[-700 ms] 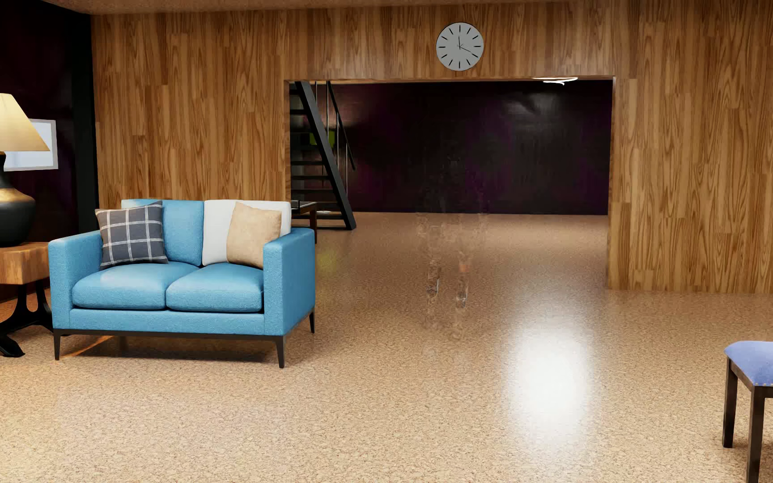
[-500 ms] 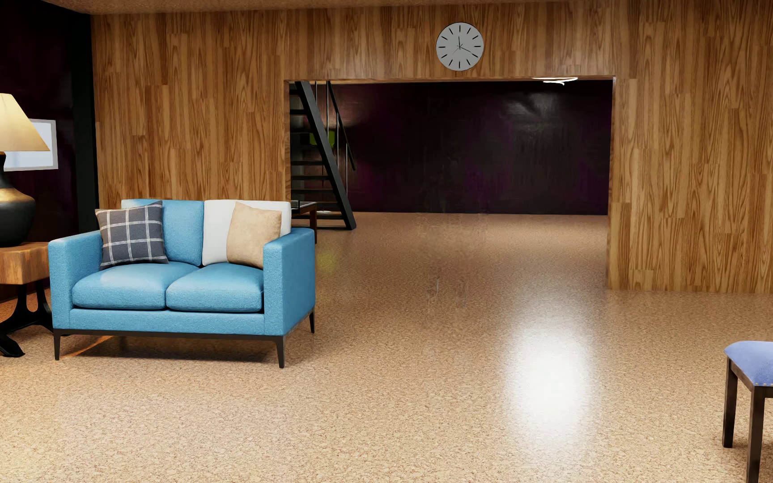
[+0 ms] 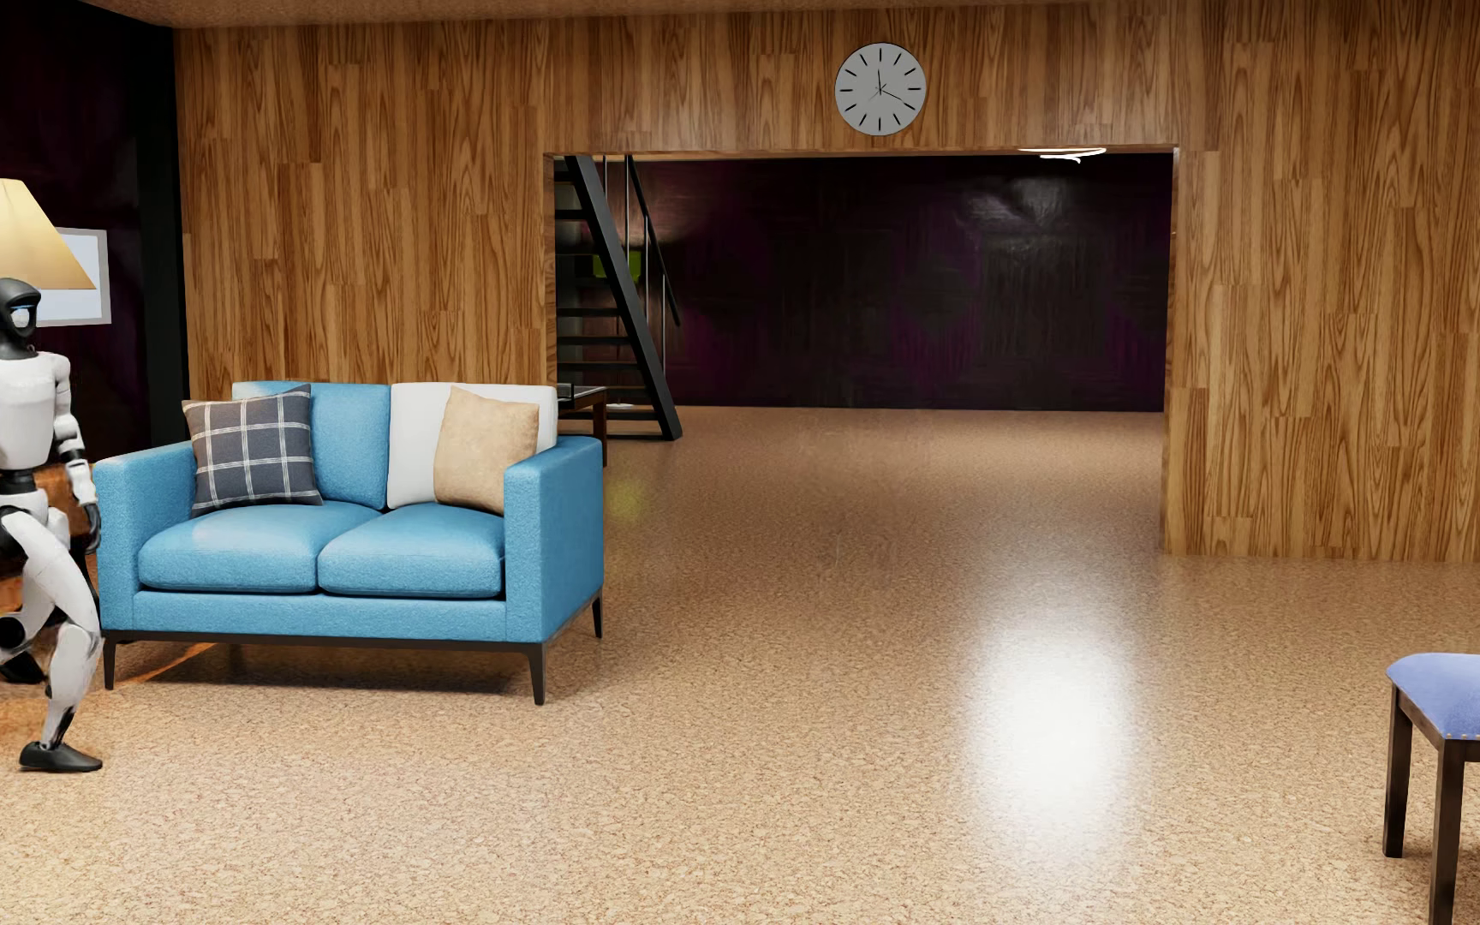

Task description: Walk around the sofa

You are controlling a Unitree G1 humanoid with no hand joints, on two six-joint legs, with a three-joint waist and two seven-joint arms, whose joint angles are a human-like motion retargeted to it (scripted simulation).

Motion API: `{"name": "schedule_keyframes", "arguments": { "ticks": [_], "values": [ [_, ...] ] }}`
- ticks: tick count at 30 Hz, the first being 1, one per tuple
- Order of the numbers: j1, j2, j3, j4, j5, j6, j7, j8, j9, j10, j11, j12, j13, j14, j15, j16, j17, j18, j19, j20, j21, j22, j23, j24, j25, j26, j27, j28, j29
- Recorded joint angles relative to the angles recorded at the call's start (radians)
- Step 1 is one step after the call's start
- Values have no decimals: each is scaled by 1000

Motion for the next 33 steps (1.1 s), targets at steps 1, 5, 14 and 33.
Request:
{"name": "schedule_keyframes", "arguments": {
  "ticks": [1,5,14,33],
  "values": [
    [-79,55,56,4,30,0,0,0,11,181,-7,13,-12,126,-35,8,6,0,0,-43,-22,9,-5,0,0,0,0,0,0],
    [-516,348,270,-41,48,-55,0,0,30,616,-165,104,-75,123,-106,22,10,0,0,-4,-38,16,-151,0,0,0,0,0,0],
    [-830,866,540,-90,-21,-134,0,0,9,-143,-297,204,-168,187,-171,40,-11,0,0,-91,-152,84,-250,0,0,0,0,0,0],
    [-206,200,72,28,55,24,0,0,-10,586,-117,6,34,228,73,33,-6,0,0,120,-56,-37,-7,0,0,0,0,0,0]
  ]
}}
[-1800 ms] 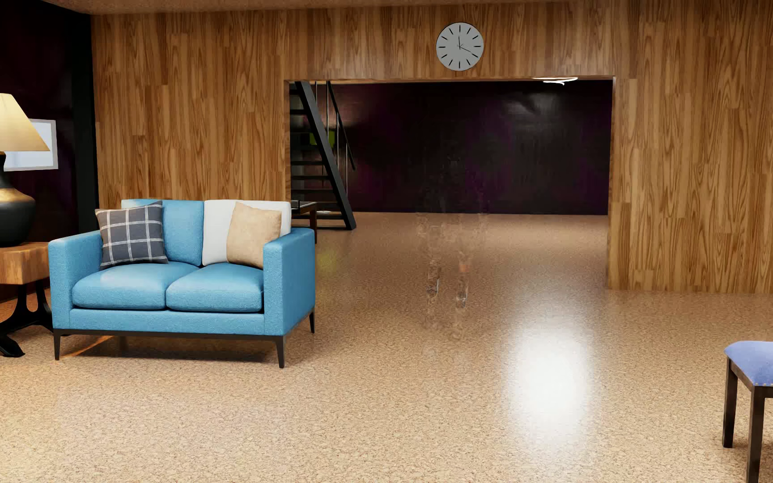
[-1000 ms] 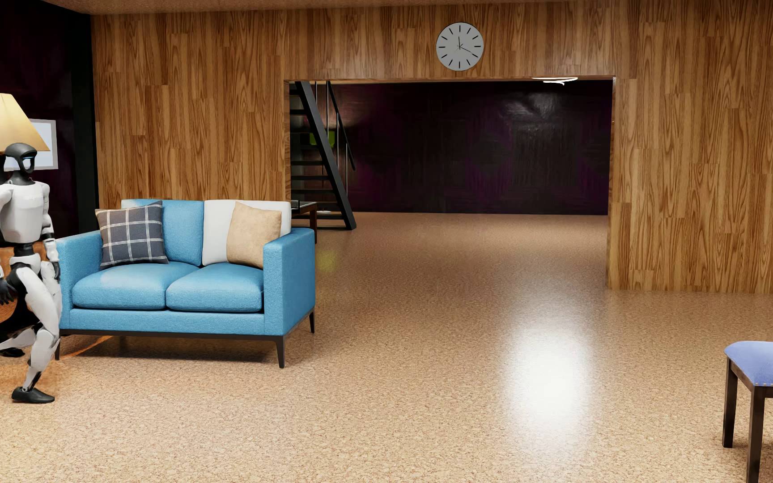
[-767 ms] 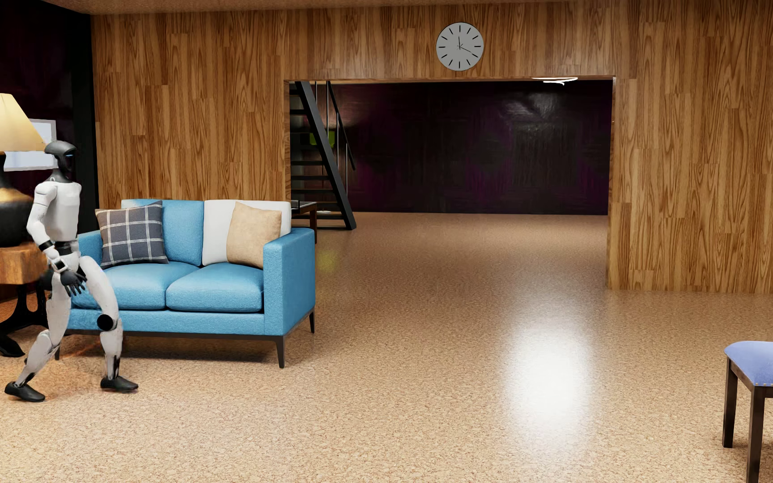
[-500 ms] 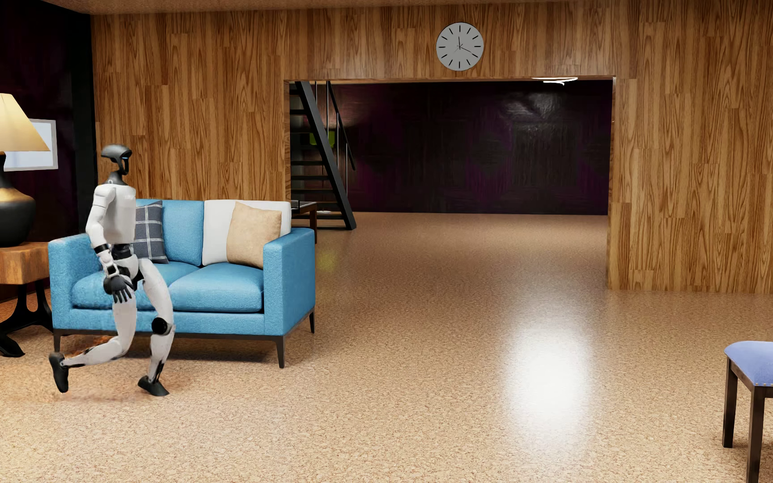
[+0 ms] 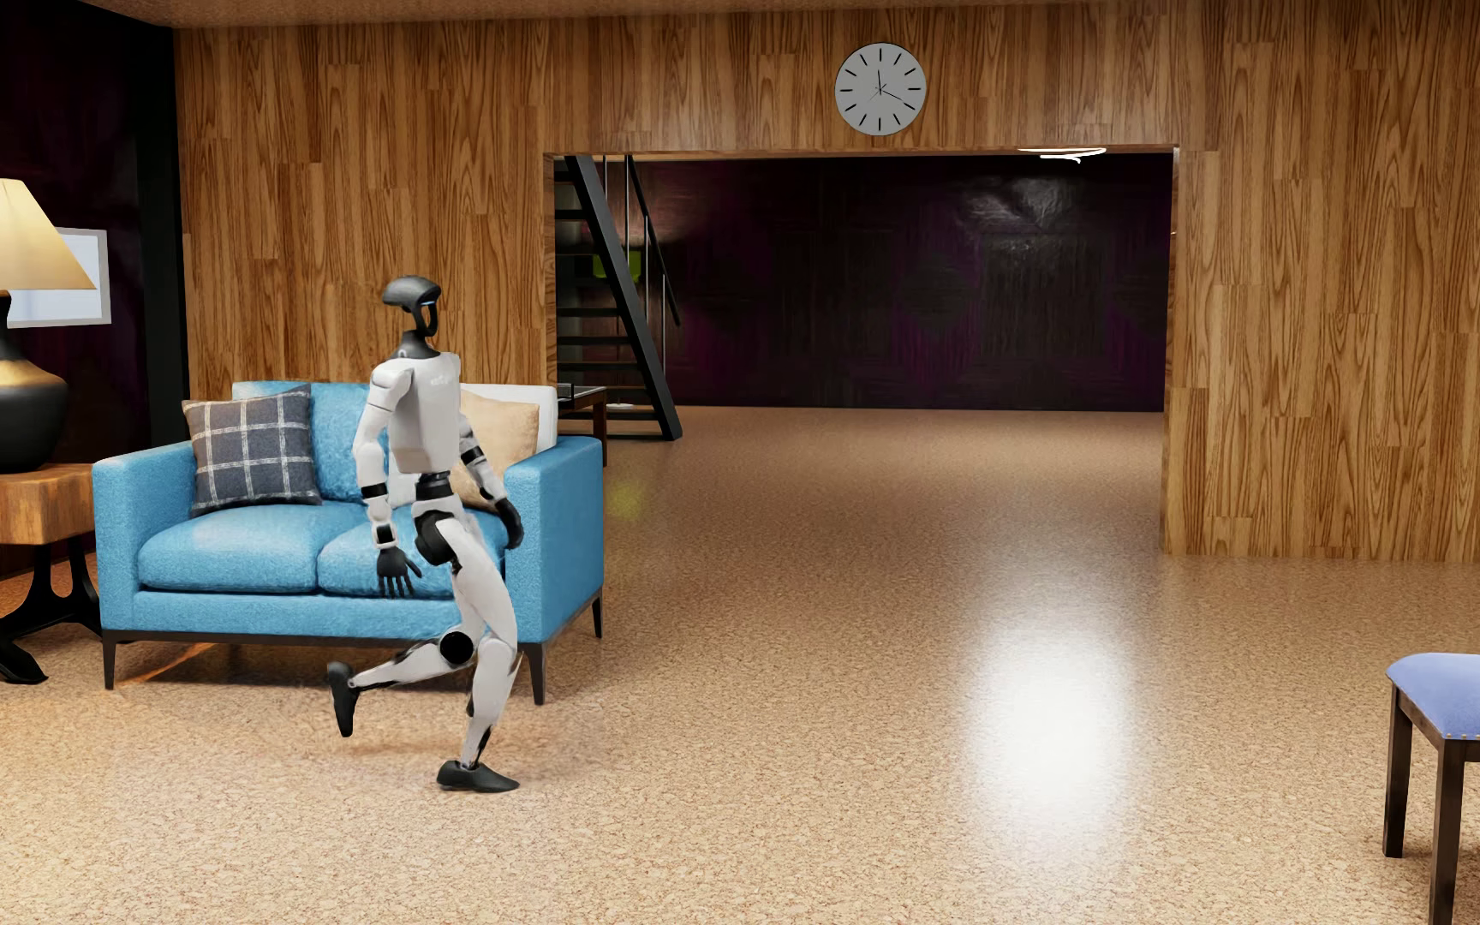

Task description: Walk around the sofa

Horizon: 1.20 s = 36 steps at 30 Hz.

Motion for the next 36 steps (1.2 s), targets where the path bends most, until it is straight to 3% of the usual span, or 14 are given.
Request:
{"name": "schedule_keyframes", "arguments": {
  "ticks": [2,5,6,7,8,9,10,13,15,18,22,24,28,36],
  "values": [
    [-224,176,98,-32,-32,-46,0,0,19,150,-76,27,-24,-75,-34,-21,1,0,0,-71,6,40,-73,0,0,0,0,0,0],
    [-420,386,266,-53,-58,-89,0,0,25,-394,-194,111,-75,91,-80,-23,-18,0,0,-108,-8,102,-199,0,0,0,0,0,0],
    [-432,469,294,-64,-61,-92,0,0,16,-637,-234,134,-82,-13,-112,-23,-26,0,0,-103,-25,128,-237,0,0,0,0,0,0],
    [-430,530,308,-72,-42,-79,0,0,-2,-766,-265,151,-94,-364,-155,-16,-39,0,0,-132,-60,132,-274,0,0,0,0,0,0],
    [-451,565,318,-64,-36,-73,0,0,-28,-1122,-266,174,-99,-81,-212,-6,-53,0,0,-154,-90,132,-300,0,0,0,0,0,0],
    [-471,595,331,-64,-21,-65,0,0,-36,-1151,-261,194,-105,-43,-249,-1,-59,0,0,-176,-117,143,-300,0,0,0,0,0,0],
    [-504,624,347,-80,-26,-78,0,0,-27,-791,-232,204,-97,-388,-254,2,-53,0,0,-193,-151,156,-290,0,0,0,0,0,0],
    [-486,531,327,-210,-132,-157,0,0,-10,-683,235,229,-44,11,117,14,-11,0,0,-189,-186,195,-186,0,0,0,0,0,0],
    [-370,311,306,-258,-177,-162,0,0,33,-663,569,213,-20,19,-10,25,-4,0,0,-144,-158,161,-143,0,0,0,0,0,0],
    [-184,112,144,-244,-155,-76,0,0,43,-709,198,153,19,-161,-84,38,-23,0,0,-106,-121,59,-107,0,0,0,0,0,0],
    [-25,11,72,-223,-209,-31,0,0,-7,-712,-226,83,123,-423,553,75,-28,0,0,14,-134,-60,-102,0,0,0,0,0,0],
    [15,57,25,-205,-193,-10,0,0,7,-588,-101,71,132,-414,276,80,-31,0,0,38,-116,-88,-84,0,0,0,0,0,0],
    [-219,209,67,-128,-260,50,0,0,32,-355,-99,41,30,9,46,0,-72,0,0,-25,-143,-77,-54,0,0,0,0,0,0],
    [-628,591,299,16,-255,-22,0,0,-8,-719,-211,238,-23,-252,-176,15,-69,0,0,-173,-160,108,-270,0,0,0,0,0,0]
  ]
}}
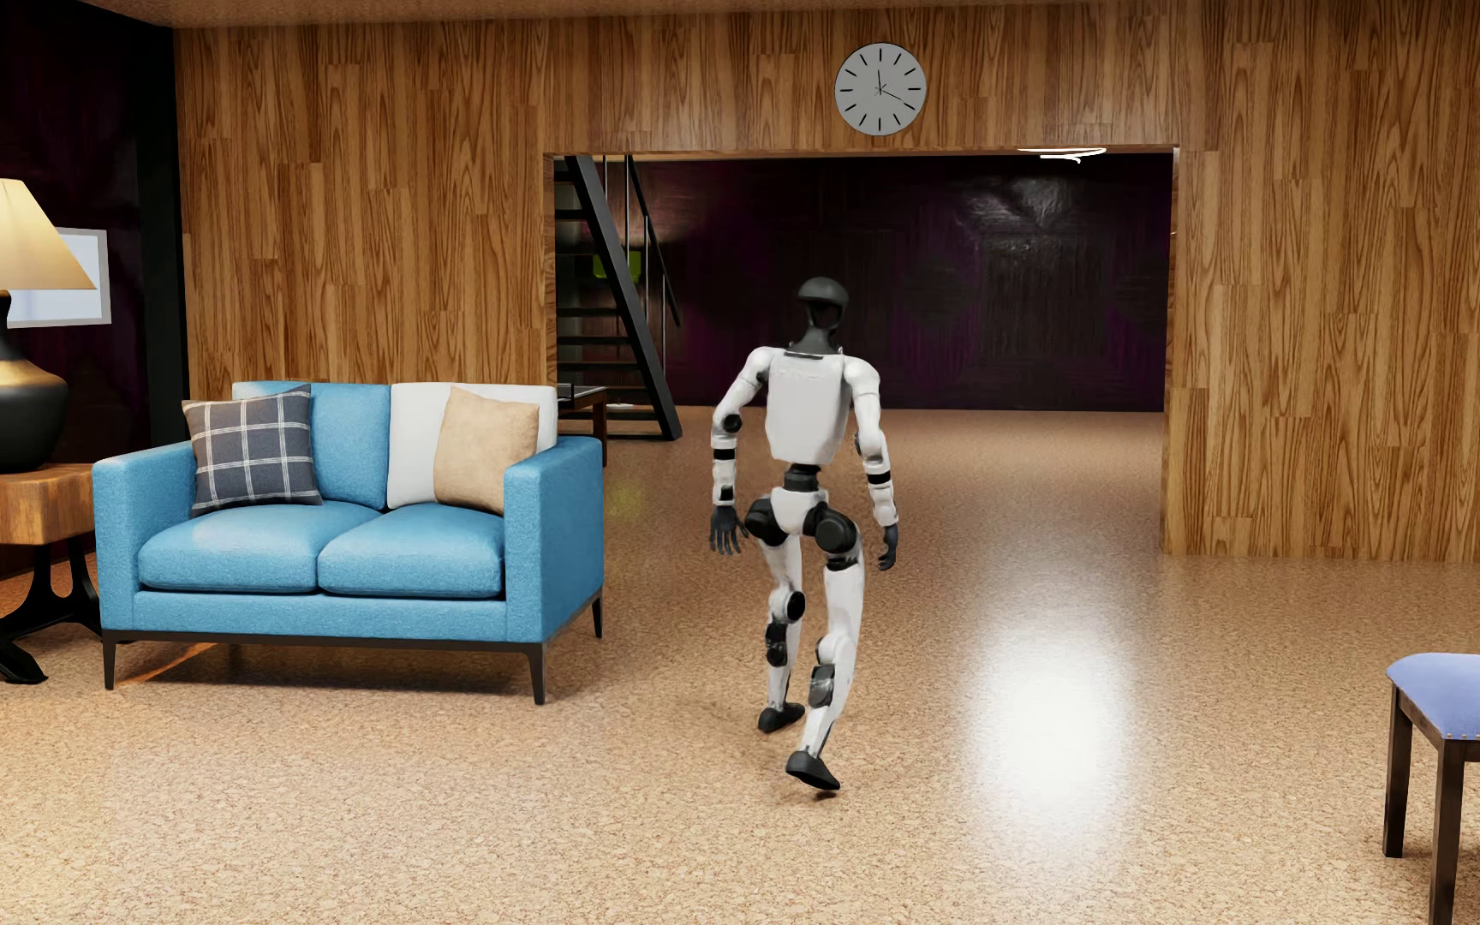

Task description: Walk around the sofa

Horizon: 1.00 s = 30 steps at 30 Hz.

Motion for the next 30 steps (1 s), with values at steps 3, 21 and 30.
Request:
{"name": "schedule_keyframes", "arguments": {
  "ticks": [3,21,30],
  "values": [
    [-125,83,124,26,-24,-50,0,0,32,127,28,53,-77,289,5,20,-21,0,0,-54,37,87,-32,0,0,0,0,0,0],
    [933,-867,-463,18,147,-36,0,0,-2,42,233,-291,206,-89,204,37,9,0,0,369,213,-368,235,0,0,0,0,0,0],
    [171,-119,29,-105,222,-124,0,0,24,195,-41,-10,-24,390,53,6,65,0,0,1,30,39,-205,0,0,0,0,0,0]
  ]
}}
